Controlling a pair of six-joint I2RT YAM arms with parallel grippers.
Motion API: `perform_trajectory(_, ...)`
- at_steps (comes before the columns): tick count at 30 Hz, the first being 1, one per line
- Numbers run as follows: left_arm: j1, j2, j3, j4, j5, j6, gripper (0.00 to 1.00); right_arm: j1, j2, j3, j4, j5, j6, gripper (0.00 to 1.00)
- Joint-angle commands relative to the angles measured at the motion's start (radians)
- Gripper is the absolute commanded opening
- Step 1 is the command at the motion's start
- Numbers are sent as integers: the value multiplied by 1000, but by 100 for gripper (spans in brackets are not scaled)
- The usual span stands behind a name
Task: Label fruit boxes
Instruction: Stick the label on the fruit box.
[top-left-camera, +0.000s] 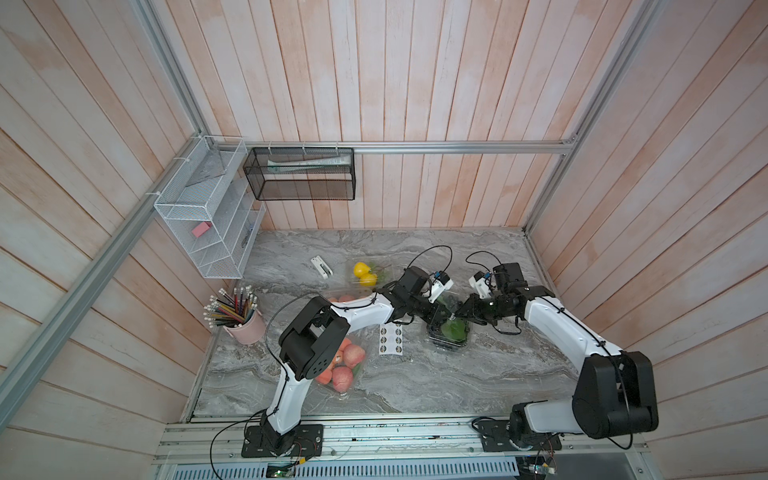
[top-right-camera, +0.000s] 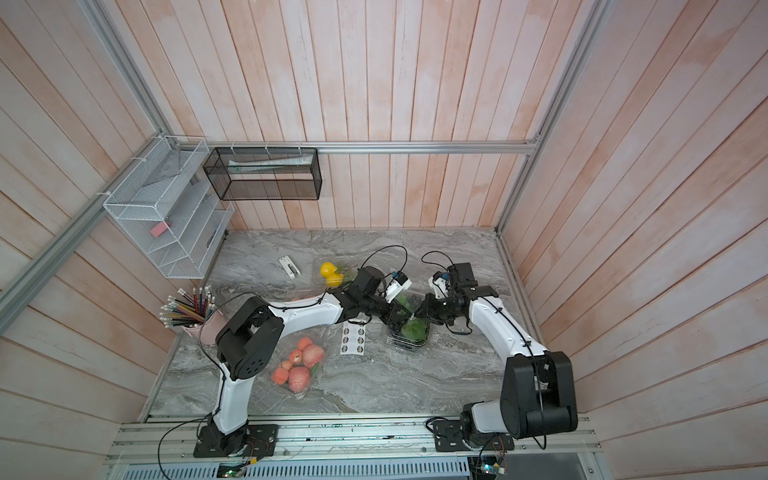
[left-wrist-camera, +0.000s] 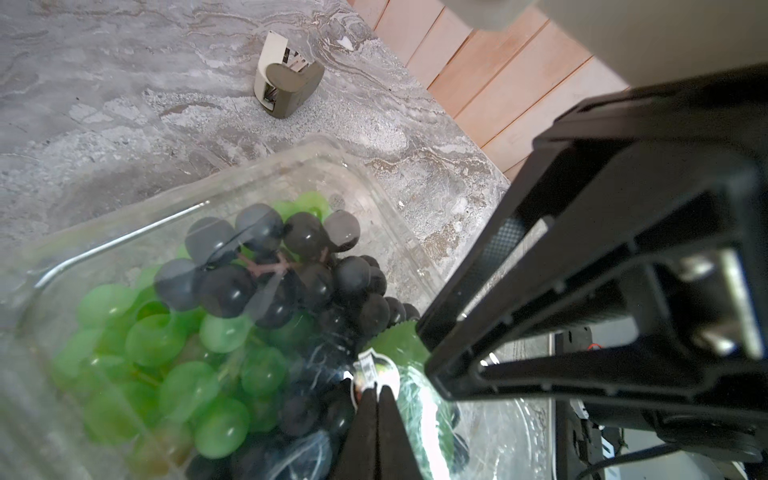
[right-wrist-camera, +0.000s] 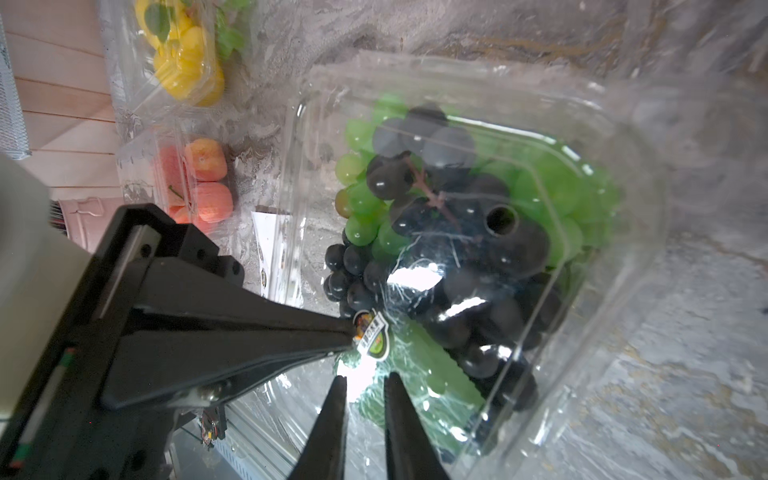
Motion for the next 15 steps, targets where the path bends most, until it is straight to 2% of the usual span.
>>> perform_trajectory(1,-1,23,-5,-82,-47,26,7,-4,-23,35,-33,13,0,10)
perform_trajectory(3,0,22,-2,-80,-50,24,7,-4,-19,31,-12,-19,8,1)
perform_trajectory(15,22,-63,-38,19,-74,-61,7,0,33,5,60,-90,17,0)
